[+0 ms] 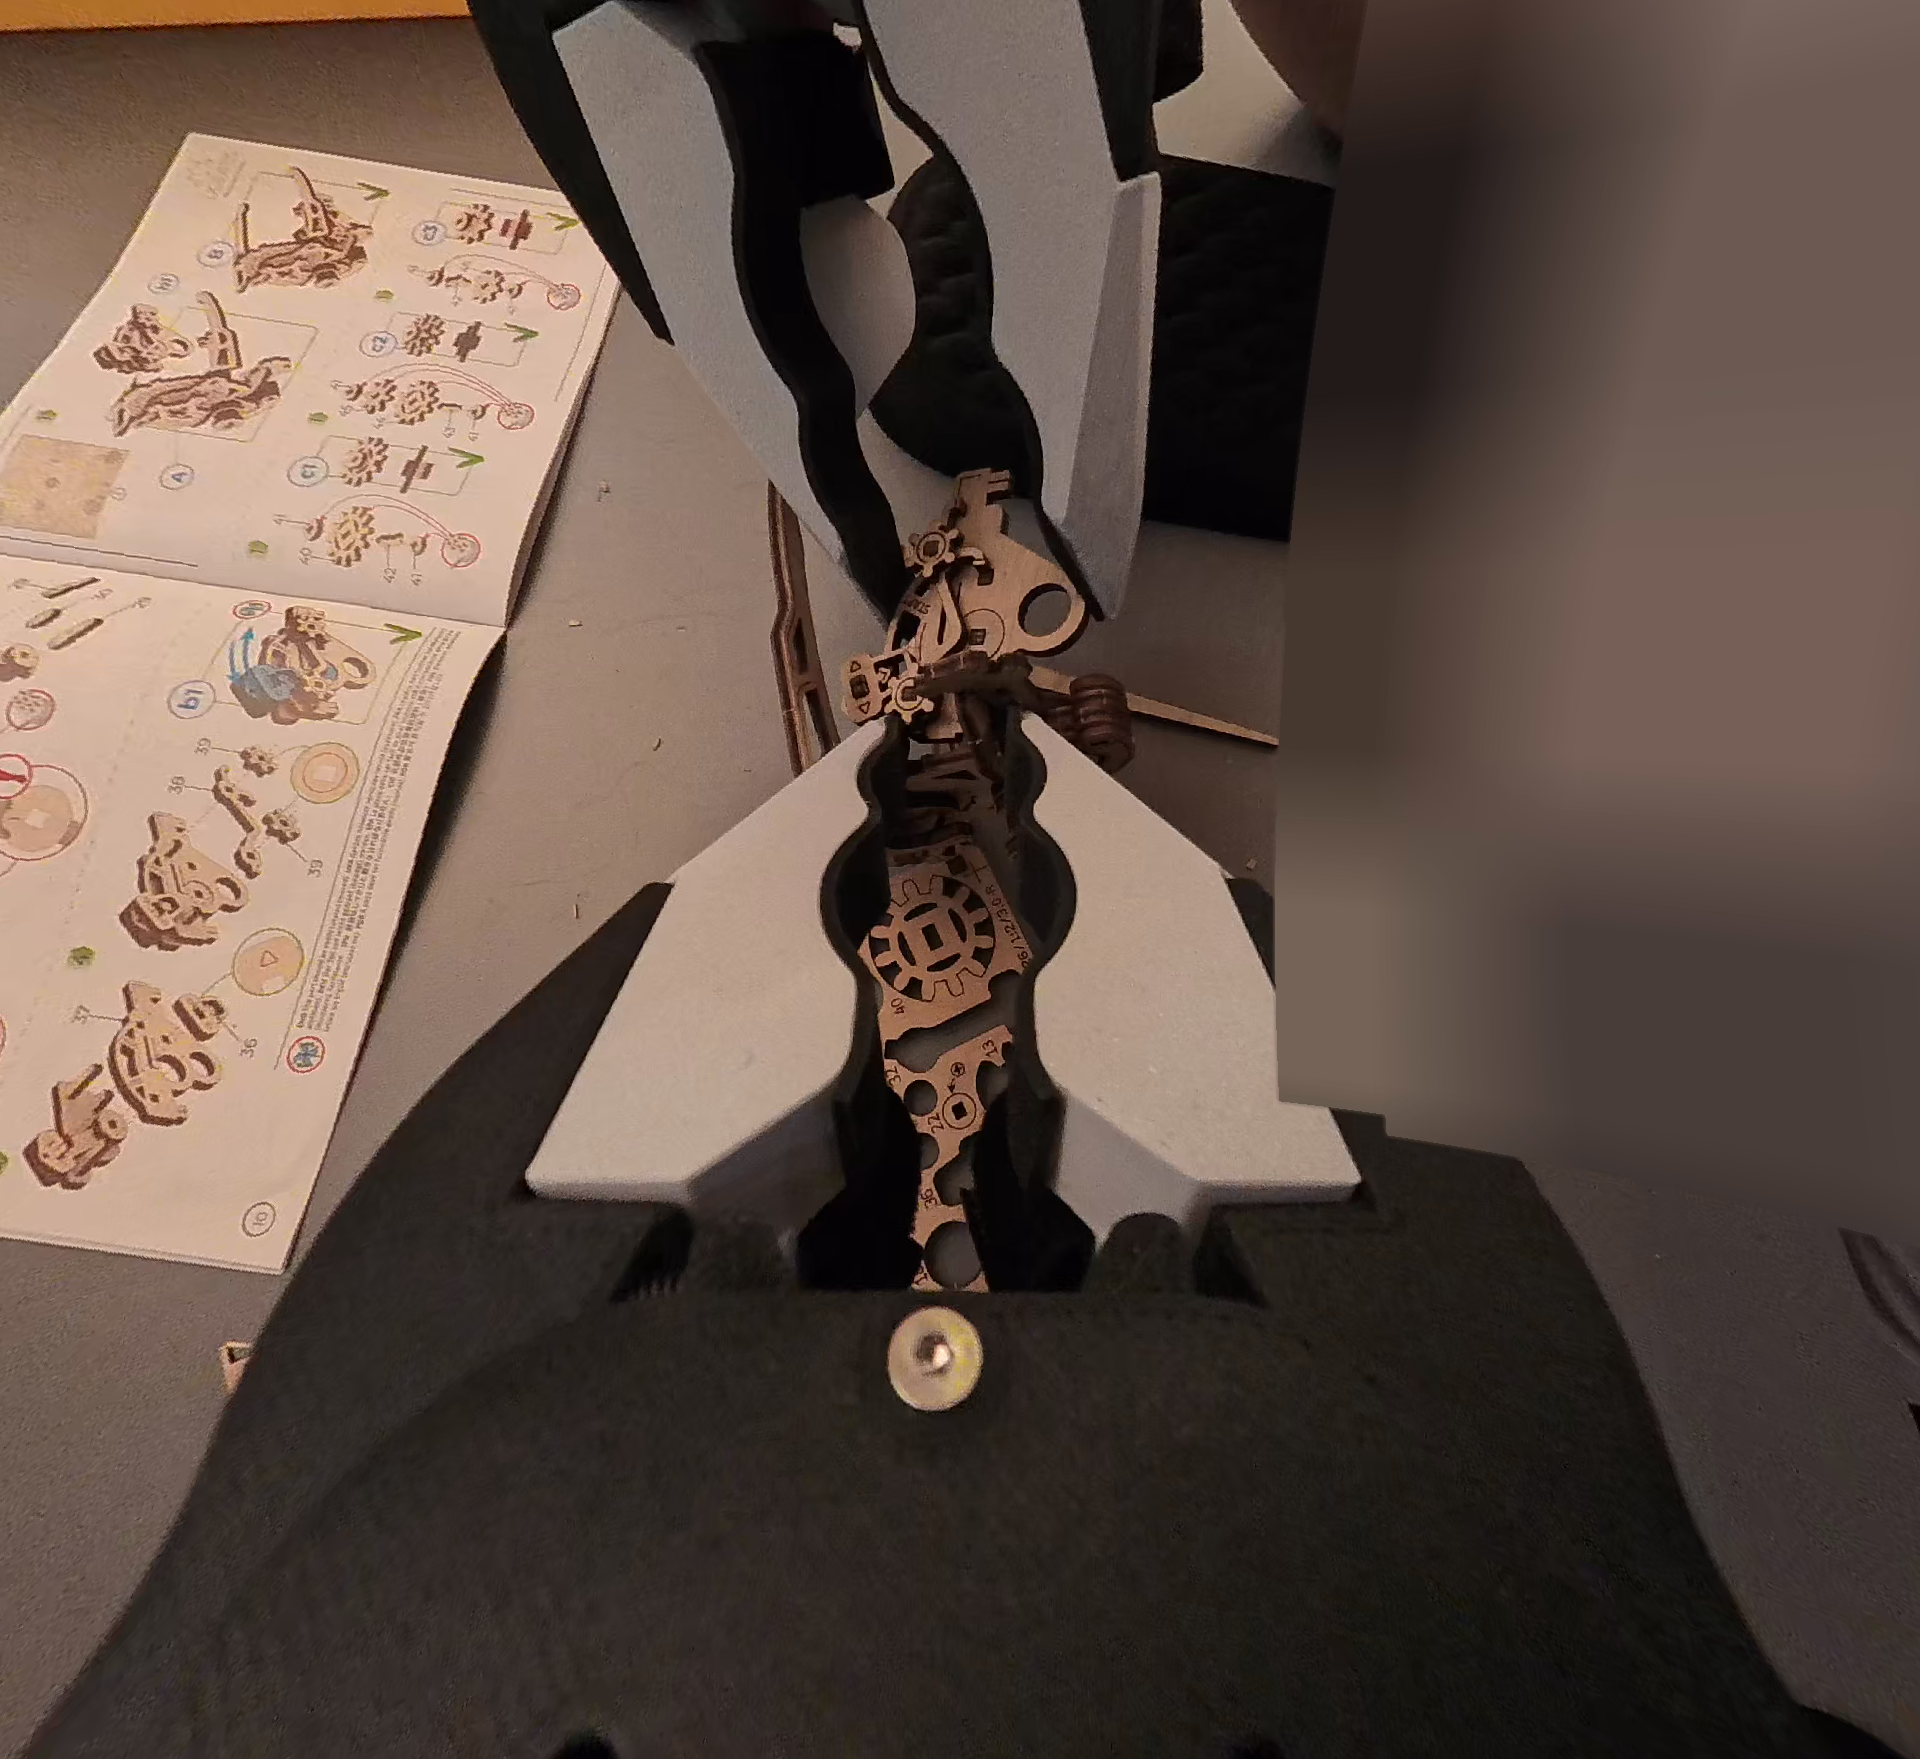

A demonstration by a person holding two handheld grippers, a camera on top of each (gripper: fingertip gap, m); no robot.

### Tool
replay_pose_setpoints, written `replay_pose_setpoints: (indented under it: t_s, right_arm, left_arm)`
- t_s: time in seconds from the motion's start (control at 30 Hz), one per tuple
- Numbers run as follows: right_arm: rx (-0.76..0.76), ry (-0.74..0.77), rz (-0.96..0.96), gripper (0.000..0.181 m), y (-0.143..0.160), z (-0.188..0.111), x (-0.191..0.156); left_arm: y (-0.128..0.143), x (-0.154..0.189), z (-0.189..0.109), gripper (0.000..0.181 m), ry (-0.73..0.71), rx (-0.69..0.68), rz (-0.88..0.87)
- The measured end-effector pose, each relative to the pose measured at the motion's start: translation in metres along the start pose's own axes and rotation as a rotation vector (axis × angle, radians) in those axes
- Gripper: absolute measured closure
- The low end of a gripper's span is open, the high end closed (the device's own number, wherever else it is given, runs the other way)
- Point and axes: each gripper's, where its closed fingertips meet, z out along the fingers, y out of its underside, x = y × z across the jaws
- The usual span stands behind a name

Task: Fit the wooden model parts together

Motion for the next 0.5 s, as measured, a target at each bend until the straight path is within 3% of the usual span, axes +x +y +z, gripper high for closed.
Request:
replay_pose_setpoints:
  t_s: [0.03,0.33,0.5]
  right_arm:
    - [-0.003,0.001,-0.004,0.142,0.0001,0.0000,0.0000]
    - [-0.012,-0.031,0.004,0.142,-0.0015,-0.0010,0.0020]
    - [-0.041,-0.124,0.068,0.142,-0.0008,0.0023,0.0001]
  left_arm:
    - [0.0000,0.0000,0.0000,0.164,-0.002,-0.002,-0.002]
    - [-0.0002,-0.0024,-0.0002,0.165,0.012,0.006,-0.051]
    - [0.0025,0.0006,0.0000,0.164,0.149,0.025,-0.185]
